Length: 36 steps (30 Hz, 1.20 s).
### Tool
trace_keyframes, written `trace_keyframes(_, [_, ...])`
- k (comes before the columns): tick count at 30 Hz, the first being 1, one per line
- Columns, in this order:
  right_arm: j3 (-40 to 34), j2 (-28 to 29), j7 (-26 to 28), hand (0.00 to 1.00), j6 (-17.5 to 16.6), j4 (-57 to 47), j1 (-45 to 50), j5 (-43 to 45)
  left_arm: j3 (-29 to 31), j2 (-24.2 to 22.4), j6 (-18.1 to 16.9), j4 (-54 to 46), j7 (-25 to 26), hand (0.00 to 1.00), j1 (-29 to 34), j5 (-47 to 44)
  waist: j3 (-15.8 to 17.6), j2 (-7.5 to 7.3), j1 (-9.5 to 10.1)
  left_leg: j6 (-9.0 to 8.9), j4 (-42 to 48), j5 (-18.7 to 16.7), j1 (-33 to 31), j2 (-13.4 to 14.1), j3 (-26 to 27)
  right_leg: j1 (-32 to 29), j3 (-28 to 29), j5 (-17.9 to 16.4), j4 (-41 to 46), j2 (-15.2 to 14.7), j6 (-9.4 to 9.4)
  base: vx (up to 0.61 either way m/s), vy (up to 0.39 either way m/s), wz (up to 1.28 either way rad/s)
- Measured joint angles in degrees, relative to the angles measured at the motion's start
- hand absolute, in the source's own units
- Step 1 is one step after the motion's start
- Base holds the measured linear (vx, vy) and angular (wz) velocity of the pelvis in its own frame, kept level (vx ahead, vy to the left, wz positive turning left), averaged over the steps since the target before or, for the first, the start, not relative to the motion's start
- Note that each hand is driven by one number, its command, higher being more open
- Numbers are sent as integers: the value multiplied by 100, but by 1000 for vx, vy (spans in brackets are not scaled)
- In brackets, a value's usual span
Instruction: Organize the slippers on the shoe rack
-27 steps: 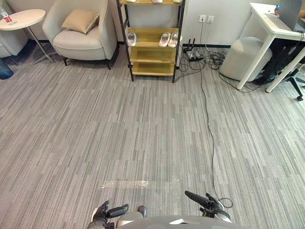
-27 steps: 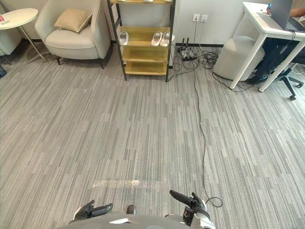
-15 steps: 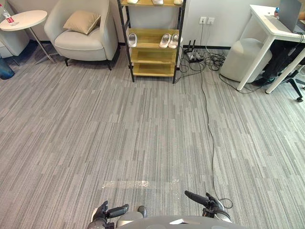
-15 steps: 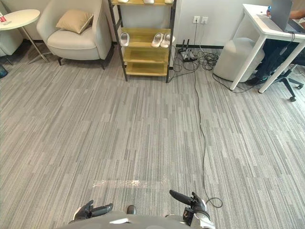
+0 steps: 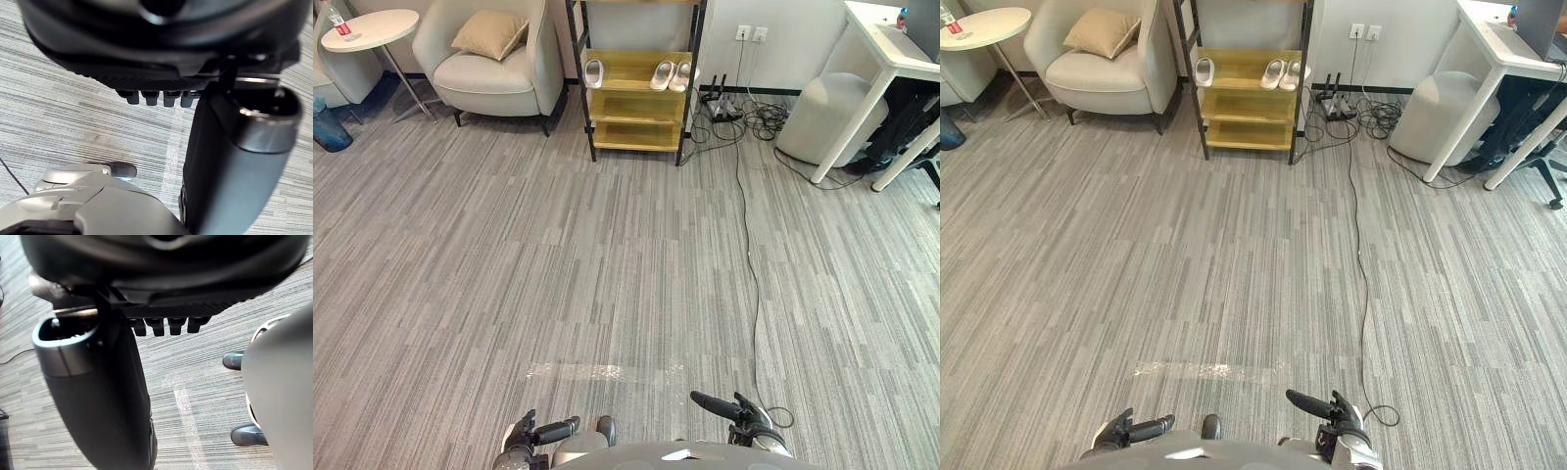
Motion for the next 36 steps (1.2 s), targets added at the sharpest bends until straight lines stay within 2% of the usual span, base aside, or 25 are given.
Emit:
trace_keyframes(3, [8, -4, -41, 100, -5, -11, -33, 2, 8, 6, -1, -6, 0, 100, -58, -3, 37, -7, -9, -19, 195, -102, -217, 10, 34, -113, 17, -3, 13, -6, -7, -6, -1, -1])
trace_keyframes(6, [9, -58, -50, 100, -7, -21, -139, 7, 129, -27, -45, -46, 14, 100, -242, -90, 222, 68, 16, -145, 1981, -974, -1030, 203, 340, -190, 101, -22, 94, 45, -72, -19, 23, -13])
trace_keyframes(7, [9, -75, -51, 100, -7, -31, -142, 8, 178, -42, -66, -87, 16, 100, -252, -92, 240, 107, 12, -196, 2325, -1101, -1170, 288, 508, -165, 102, -42, 107, 72, -96, 95, 160, -47])
trace_keyframes(8, [112, -320, -103, 100, 18, -45, -122, 20, 263, -203, -245, -360, 41, 100, -396, -290, 469, 378, 151, -242, 4886, -1486, -2420, 920, 1150, 101, 421, -348, 181, 27, -209, 170, 205, -52])
trace_keyframes(10, [117, -371, -103, 100, 18, -45, -114, 20, 259, -213, -249, -382, 62, 100, -401, -297, 463, 398, 154, -165, 4113, -1371, -2489, 935, 1178, 90, 489, -457, 267, -111, -41, 251, 234, -42])
trace_keyframes(11, [92, -448, -106, 100, 36, -56, -78, 33, 253, -278, -244, -326, 88, 100, -411, -291, 411, 537, 158, 154, 3504, -982, -2385, 1048, 1206, 76, 512, -603, 410, -100, 237, 411, 270, -13])
trace_keyframes(12, [106, -370, -111, 100, 34, -85, -112, 26, 238, -211, -211, -287, 75, 100, -484, -292, 421, 417, 170, 203, 3556, -1034, -2408, 932, 1289, 48, 463, -634, 457, -217, 279, 427, 251, -8])
trace_keyframes(15, [172, -206, -101, 100, 35, -196, -247, 25, 264, -115, -179, -290, 91, 100, -651, -293, 501, 198, 306, 93, 4043, -1121, -2557, 934, 1418, 114, 336, -658, 423, -292, 149, 258, 71, -6])
trace_keyframes(16, [228, -123, -102, 100, 22, -221, -277, 6, 512, -107, -230, -332, 80, 100, -672, -343, 496, 50, 487, -168, 4642, -1413, -2965, 859, 1202, 329, 347, -823, 330, -440, 377, 185, 65, -21])
trace_keyframes(18, [239, -190, -97, 100, 15, -229, -178, -14, 411, -178, -201, -407, 79, 100, -557, -280, 297, 146, 546, 103, 4268, -1660, -2992, 762, 847, 321, 385, -1244, 638, -471, 414, 271, 164, -22])
trace_keyframes(19, [262, -104, -93, 100, 12, -199, -123, -100, 360, -83, -185, -405, 69, 100, -478, -283, 203, 5, 527, 227, 4358, -1838, -2800, 617, 902, 323, 432, -1587, 1300, -710, 495, 476, 214, -13])
trace_keyframes(20, [300, -85, -81, 100, 23, -209, -127, -106, 357, -51, -173, -398, 90, 100, -477, -272, 140, -55, 499, 243, 4341, -1929, -2739, 554, 930, 2, 457, -1609, 2023, -864, 505, 447, 182, -9])
trace_keyframes(21, [350, -73, -65, 100, 24, -234, -138, -107, 333, -42, -157, -402, 98, 100, -477, -211, 108, -79, 467, 272, 4259, -1989, -2639, 515, 938, -561, 629, -1416, 3125, -1005, 464, 473, 161, 1])
trace_keyframes(22, [338, 2, -72, 100, 0, -266, -173, -117, 216, 36, -120, -388, 123, 100, -477, -166, 174, -164, 402, 393, 3944, -1997, -2270, 420, 957, -1299, 912, -727, 4702, -1217, 214, 514, 149, 5])
trace_keyframes(23, [326, -20, -67, 100, -28, -284, -250, -128, 105, 105, -60, -347, 130, 100, -458, -165, 237, -188, 327, 474, 3693, -2058, -1878, 358, 914, -1725, 964, -800, 5652, -1242, 171, 647, 124, 13])
trace_keyframes(24, [328, -45, -68, 100, -10, -272, -287, -129, 108, 102, -30, -335, 141, 100, -454, -169, 250, -194, 296, 499, 3530, -2108, -1567, 338, 880, -1897, 900, -915, 5965, -1195, 66, 554, 71, 20])
trace_keyframes(26, [374, -70, -70, 100, -41, -297, -286, -129, 6, 88, 0, -296, 142, 100, -398, -168, 311, -112, 213, 506, 2948, -2150, -701, 343, 759, -2262, 529, -1224, 5838, -912, -258, 558, 44, 36])
trace_keyframes(27, [462, -120, -65, 100, -57, -305, -342, -135, -2, 53, 0, -272, 128, 100, -416, -166, 359, -32, 146, 492, 2622, -2142, -291, 402, 689, -2558, 270, -1321, 5274, -680, -412, 554, 7, 34])
trace_keyframes(28, [465, -129, -56, 100, -53, -316, -354, -139, -1, 43, 1, -268, 128, 100, -424, -166, 370, -15, 138, 492, 2566, -2141, -218, 421, 675, -2624, 233, -1329, 5091, -620, -425, 565, -53, 37])
trace_keyframes(29, [469, -175, -27, 100, -50, -389, -388, -153, -2, -18, 0, -262, 127, 100, -471, -163, 418, 66, 112, 484, 2350, -2137, 52, 498, 607, -2901, 227, -1237, 4118, -302, -348, 605, -108, 58])
trace_keyframes(30, [465, -178, -25, 100, -41, -443, -372, -152, 0, -32, -20, -291, 117, 100, -513, -156, 429, 30, 87, 447, 2108, -2140, 271, 457, 443, -3080, 376, -608, 2562, -6, -185, 621, -128, 68])
trace_keyframes(31, [458, -179, -18, 100, -35, -448, -363, -138, 1, -19, -30, -292, 107, 100, -520, -156, 439, -2, 71, 403, 2047, -2151, 360, 434, 388, -3101, 443, -147, 2190, 27, -234, 524, -122, 97])
trace_keyframes(32, [438, -207, -19, 100, -28, -442, -315, -109, 9, -20, -38, -255, 95, 100, -529, -142, 411, -16, -32, 234, 1963, -2233, 577, 447, 122, -2940, 594, 711, 2016, 131, -741, 657, -166, 59])
trace_keyframes(33, [438, -288, -16, 100, -30, -441, -446, -157, 56, -213, -67, -221, 95, 100, -606, -65, 431, 247, 53, 72, 2007, -2140, 603, 676, -40, -2916, 543, 497, 2231, 281, -762, 769, -194, 49])
trace_keyframes(36, [181, -222, 16, 100, -27, -418, -434, -174, 236, -439, -78, -228, 84, 100, -629, 25, 408, 325, 23, -124, 2562, -1575, 599, 740, -399, -2542, 273, -132, 2466, 215, -781, 687, -186, 39])
